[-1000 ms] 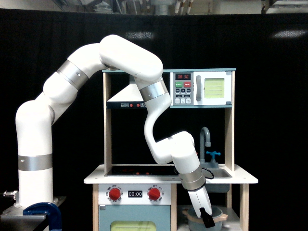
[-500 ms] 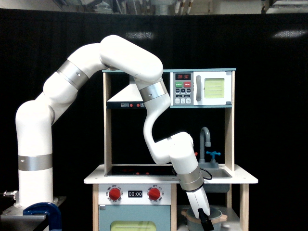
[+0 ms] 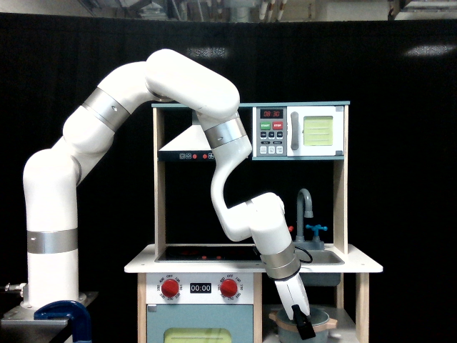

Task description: Put the bowl inside the kitchen cabinet

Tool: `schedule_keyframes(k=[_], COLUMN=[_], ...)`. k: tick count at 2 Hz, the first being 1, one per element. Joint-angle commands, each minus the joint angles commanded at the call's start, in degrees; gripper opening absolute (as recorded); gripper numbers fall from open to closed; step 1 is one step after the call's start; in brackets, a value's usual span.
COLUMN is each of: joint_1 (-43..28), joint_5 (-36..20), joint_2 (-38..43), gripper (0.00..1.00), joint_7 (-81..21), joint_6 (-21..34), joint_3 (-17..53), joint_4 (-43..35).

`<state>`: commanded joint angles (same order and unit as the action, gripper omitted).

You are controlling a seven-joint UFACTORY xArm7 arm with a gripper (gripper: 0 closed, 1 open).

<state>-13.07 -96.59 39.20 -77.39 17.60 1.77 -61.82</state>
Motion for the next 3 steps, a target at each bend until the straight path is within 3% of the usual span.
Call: schedule_keyframes(k=[2,3], joint_1=[5.1,9.7], joint_5=[7.2,17.0], joint_2=[-5.2,-14.2], gripper=[1.00,1.00], joint_7=[2.0,6.0], joint_6=[2.6,6.3], joint_3=[0.8,3.4], joint_4=[4.5,11.6])
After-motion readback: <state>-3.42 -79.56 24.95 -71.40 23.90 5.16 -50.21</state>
